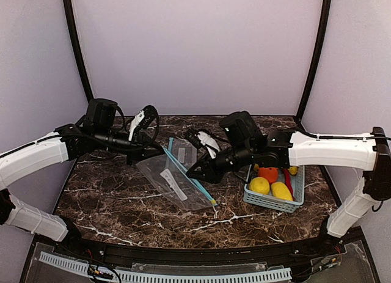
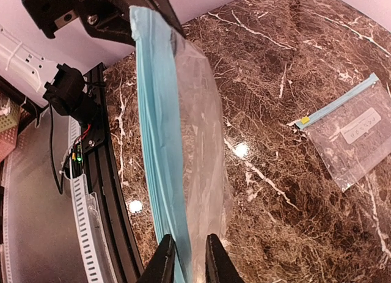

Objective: Place the food in the zip-top bag and seal the zipper

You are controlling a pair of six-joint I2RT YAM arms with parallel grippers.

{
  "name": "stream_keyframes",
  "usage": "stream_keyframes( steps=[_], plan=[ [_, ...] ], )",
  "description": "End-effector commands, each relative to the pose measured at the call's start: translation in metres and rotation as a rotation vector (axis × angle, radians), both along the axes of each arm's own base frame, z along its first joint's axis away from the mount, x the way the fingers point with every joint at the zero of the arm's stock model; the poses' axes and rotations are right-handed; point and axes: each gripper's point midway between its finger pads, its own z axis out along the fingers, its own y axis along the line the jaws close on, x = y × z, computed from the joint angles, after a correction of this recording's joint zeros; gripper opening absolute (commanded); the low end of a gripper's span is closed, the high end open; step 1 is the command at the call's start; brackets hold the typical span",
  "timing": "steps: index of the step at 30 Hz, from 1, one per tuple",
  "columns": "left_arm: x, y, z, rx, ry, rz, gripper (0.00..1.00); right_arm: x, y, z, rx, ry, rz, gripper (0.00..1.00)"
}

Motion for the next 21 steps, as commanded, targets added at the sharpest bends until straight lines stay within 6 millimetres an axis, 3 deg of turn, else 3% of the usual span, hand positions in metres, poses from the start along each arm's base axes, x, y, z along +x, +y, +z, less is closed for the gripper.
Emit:
stream_keyframes(
  steps=[1, 6, 9, 11, 14, 16, 18, 21],
  plan=[
    [0.000, -0.001, 0.008, -0.003, -0.014, -0.005, 0.01, 0.000, 0.008, 0.004, 0.007, -0.010, -0.005, 0.12],
    [0.002, -0.001, 0.007, -0.003, -0.010, 0.006, 0.01, 0.003, 0.011, 0.009, 0.038, 0.006, -0.029, 0.00],
    [0.007, 0.000, 0.008, 0.004, -0.020, 0.042, 0.02, 0.010, 0.010, 0.008, 0.038, 0.015, -0.084, 0.00],
    [0.017, 0.005, 0.011, 0.014, -0.043, 0.105, 0.16, 0.018, 0.008, 0.007, 0.032, 0.016, -0.138, 0.00],
    [0.035, 0.018, 0.018, 0.025, -0.084, 0.242, 0.52, 0.032, 0.001, 0.006, 0.014, 0.005, -0.231, 0.00],
    [0.049, 0.031, 0.023, 0.025, -0.115, 0.364, 0.65, 0.042, -0.005, 0.006, 0.001, -0.004, -0.302, 0.00],
    [0.059, 0.039, 0.036, -0.008, -0.131, 0.450, 0.71, 0.052, -0.013, 0.007, -0.006, -0.011, -0.374, 0.00],
    [0.064, 0.030, 0.052, -0.087, -0.067, 0.467, 0.72, 0.066, -0.025, 0.010, -0.015, -0.023, -0.474, 0.00]
  ],
)
